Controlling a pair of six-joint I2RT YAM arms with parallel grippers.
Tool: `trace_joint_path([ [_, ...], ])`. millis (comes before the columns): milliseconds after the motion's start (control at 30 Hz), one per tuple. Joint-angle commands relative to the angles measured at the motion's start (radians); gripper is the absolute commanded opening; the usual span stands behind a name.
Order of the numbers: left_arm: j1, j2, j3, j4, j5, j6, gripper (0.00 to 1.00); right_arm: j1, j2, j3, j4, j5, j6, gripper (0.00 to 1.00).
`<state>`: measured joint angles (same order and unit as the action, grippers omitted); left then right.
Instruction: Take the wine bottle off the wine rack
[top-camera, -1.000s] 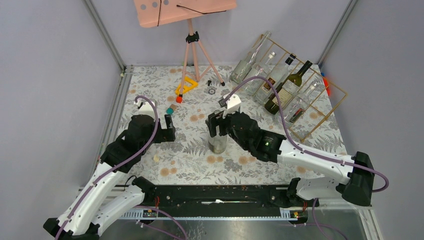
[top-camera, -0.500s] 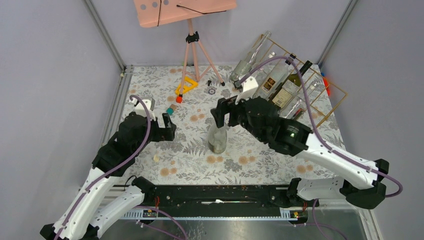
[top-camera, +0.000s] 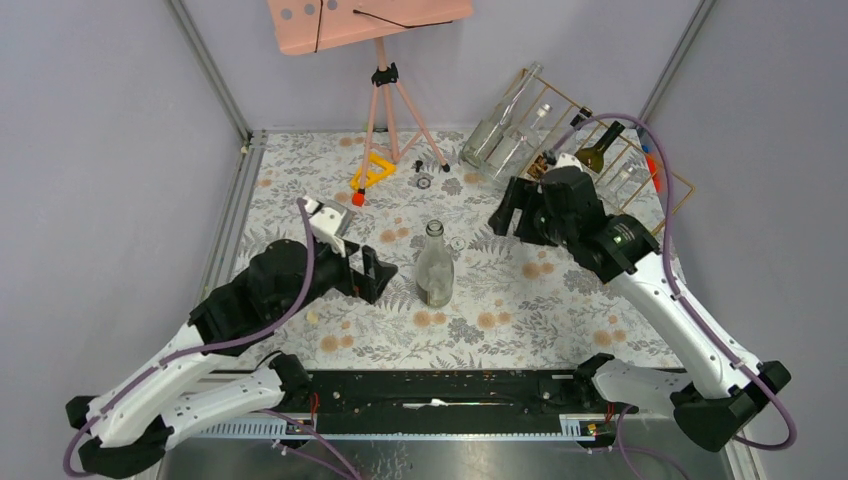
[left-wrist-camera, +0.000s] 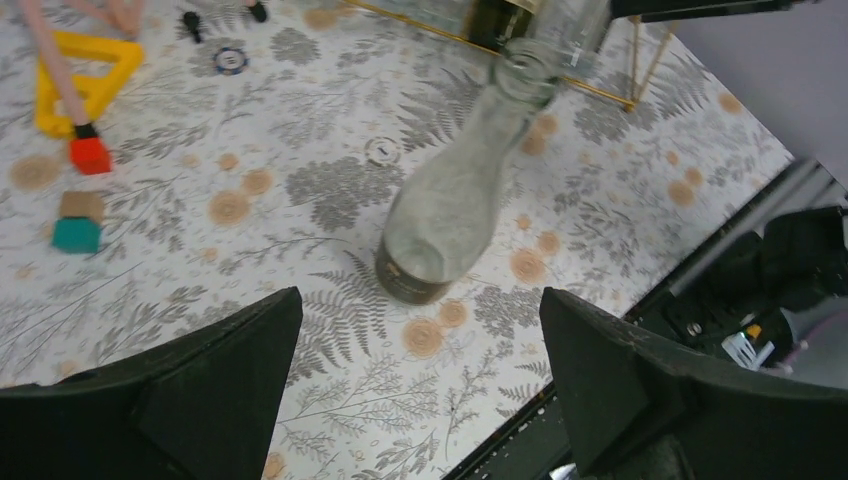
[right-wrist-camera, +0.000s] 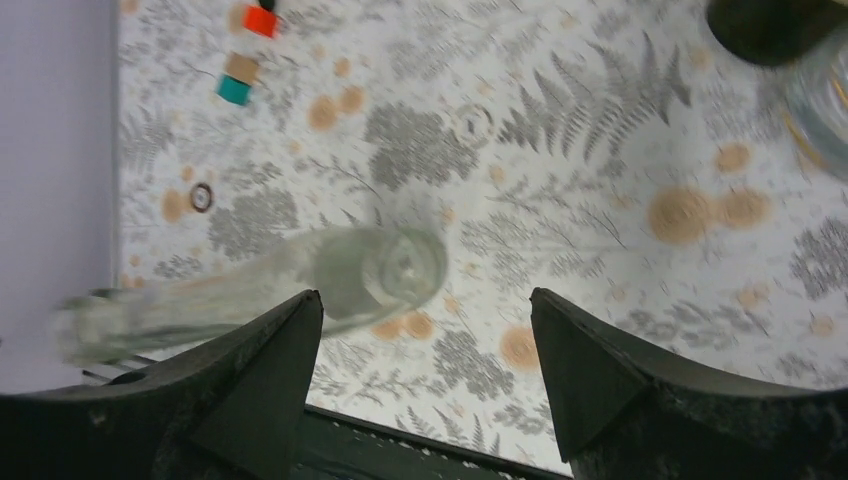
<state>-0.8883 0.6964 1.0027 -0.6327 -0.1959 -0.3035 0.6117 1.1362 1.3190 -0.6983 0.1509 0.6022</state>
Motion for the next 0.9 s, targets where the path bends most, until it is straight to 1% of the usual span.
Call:
trace_joint_path([
  [0, -0.110, 0.037, -0.038, 0.160, -0.048, 0.038, 0.99, -0.037, -0.115, -0.106, -0.011, -0.080, 0.038, 0.83],
  [33, -0.142, 0.050, -0.046, 0.181, -0.063, 0.045, 0.99, -0.036, -0.128, -0.122, -0.009, -0.078, 0.034, 0.83],
  [100, -0.168, 0.082, -0.054, 0.211, -0.087, 0.054, 0.99, -0.038, -0.149, -0.151, -0.009, -0.077, 0.024, 0.83],
  [233, -0.192, 0.170, -0.051, 0.273, -0.116, 0.067, 0.97, -0.038, -0.193, -0.207, -0.011, -0.074, -0.003, 0.83],
  [633, -0.198, 0.364, 0.034, 0.388, -0.214, 0.135, 0.95, -0.038, -0.276, -0.332, -0.012, -0.093, -0.033, 0.84],
  [733, -0.198, 0.402, 0.045, 0.416, -0.244, 0.139, 0.92, -0.037, -0.288, -0.344, -0.014, -0.097, -0.036, 0.84],
  [867, -0.196, 0.451, 0.060, 0.441, -0.283, 0.136, 0.87, -0.037, -0.297, -0.355, -0.017, -0.108, -0.045, 0.84],
])
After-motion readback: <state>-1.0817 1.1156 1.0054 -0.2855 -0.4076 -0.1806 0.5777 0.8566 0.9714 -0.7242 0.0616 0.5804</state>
